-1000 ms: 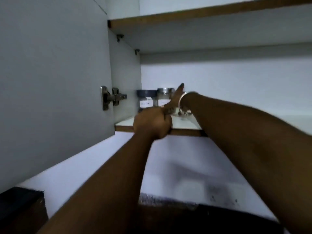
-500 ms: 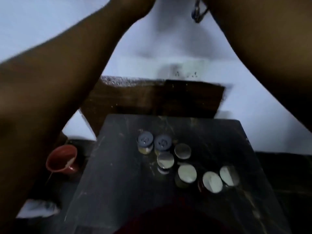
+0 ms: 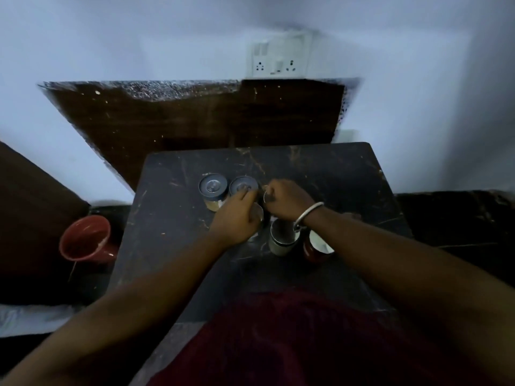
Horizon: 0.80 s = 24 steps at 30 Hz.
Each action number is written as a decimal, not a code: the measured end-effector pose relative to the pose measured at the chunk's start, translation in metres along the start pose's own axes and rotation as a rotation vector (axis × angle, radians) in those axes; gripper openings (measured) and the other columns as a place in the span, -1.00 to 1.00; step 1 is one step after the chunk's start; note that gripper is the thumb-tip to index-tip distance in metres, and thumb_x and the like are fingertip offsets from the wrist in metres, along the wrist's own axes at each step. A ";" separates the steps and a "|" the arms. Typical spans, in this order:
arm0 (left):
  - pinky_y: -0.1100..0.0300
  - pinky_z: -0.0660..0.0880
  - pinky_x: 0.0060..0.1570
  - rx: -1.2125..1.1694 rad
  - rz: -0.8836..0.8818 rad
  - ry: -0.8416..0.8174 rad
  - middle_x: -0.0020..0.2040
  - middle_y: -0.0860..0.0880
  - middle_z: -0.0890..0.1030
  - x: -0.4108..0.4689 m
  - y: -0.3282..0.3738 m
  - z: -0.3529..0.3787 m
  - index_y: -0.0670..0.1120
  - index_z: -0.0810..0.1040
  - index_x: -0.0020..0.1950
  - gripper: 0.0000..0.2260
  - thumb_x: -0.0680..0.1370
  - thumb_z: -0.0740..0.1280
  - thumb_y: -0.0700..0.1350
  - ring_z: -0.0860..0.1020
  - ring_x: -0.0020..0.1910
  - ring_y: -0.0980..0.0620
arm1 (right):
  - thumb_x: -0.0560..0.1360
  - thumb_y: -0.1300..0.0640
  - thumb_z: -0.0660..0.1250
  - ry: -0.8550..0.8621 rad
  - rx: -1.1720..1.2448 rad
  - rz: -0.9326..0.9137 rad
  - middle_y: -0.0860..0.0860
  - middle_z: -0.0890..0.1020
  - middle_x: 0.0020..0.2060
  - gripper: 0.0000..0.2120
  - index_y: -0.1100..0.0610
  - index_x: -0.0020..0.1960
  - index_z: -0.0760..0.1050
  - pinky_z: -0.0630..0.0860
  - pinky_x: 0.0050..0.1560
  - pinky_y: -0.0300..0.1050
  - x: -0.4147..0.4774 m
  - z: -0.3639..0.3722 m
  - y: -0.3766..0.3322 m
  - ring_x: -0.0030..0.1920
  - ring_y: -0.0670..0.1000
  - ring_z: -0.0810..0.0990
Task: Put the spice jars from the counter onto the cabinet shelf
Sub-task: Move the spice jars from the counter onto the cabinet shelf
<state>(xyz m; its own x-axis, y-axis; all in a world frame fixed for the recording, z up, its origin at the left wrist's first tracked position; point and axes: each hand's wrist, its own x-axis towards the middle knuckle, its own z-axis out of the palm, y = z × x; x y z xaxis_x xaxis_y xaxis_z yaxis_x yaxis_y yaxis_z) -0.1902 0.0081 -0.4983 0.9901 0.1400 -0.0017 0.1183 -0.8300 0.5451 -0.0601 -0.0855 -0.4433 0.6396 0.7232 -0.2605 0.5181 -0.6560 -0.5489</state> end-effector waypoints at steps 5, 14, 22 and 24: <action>-0.10 0.59 0.15 0.032 -0.117 -0.004 0.39 -0.16 0.52 0.005 -0.006 0.006 -0.07 0.43 0.47 -0.52 0.53 0.31 -0.20 0.57 0.26 -0.20 | 0.49 -0.07 0.45 -0.046 -0.101 0.286 0.25 0.28 0.49 -0.30 0.08 0.53 0.27 0.41 0.40 0.22 -0.002 0.023 0.073 0.44 0.37 0.37; -0.05 0.56 0.16 -0.044 -0.035 0.045 0.32 -0.16 0.56 0.011 -0.010 -0.005 -0.13 0.50 0.39 -0.59 0.53 0.33 -0.23 0.56 0.21 -0.15 | 0.44 0.02 0.52 -0.067 -0.131 0.217 0.19 0.56 0.32 -0.48 0.11 0.35 0.51 0.54 0.27 0.08 0.022 0.039 0.066 0.28 0.24 0.56; 0.31 0.52 0.18 -0.538 0.046 0.039 0.32 0.10 0.50 0.045 0.025 -0.049 0.08 0.37 0.45 -0.35 0.45 0.58 0.12 0.52 0.28 0.25 | 0.43 -0.47 0.17 0.207 -0.023 0.200 0.08 0.71 0.02 -0.34 0.06 0.12 0.62 0.54 -0.11 -0.02 0.008 -0.089 0.011 -0.10 0.07 0.64; 0.24 0.55 0.27 -0.655 0.064 0.097 0.38 0.09 0.47 0.052 0.049 -0.062 0.11 0.28 0.46 -0.19 0.35 0.64 0.16 0.51 0.35 0.21 | 0.39 -0.60 0.05 0.176 0.061 0.212 0.14 0.72 0.02 -0.09 0.15 0.22 0.61 0.56 -0.12 -0.02 -0.008 -0.115 -0.014 -0.14 0.11 0.68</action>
<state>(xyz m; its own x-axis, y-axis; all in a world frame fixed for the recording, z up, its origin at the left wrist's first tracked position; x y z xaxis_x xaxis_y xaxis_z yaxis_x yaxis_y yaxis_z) -0.1372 0.0079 -0.4198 0.9789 0.1746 0.1061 -0.0406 -0.3425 0.9387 -0.0071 -0.1069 -0.3418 0.8216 0.5189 -0.2359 0.3305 -0.7709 -0.5445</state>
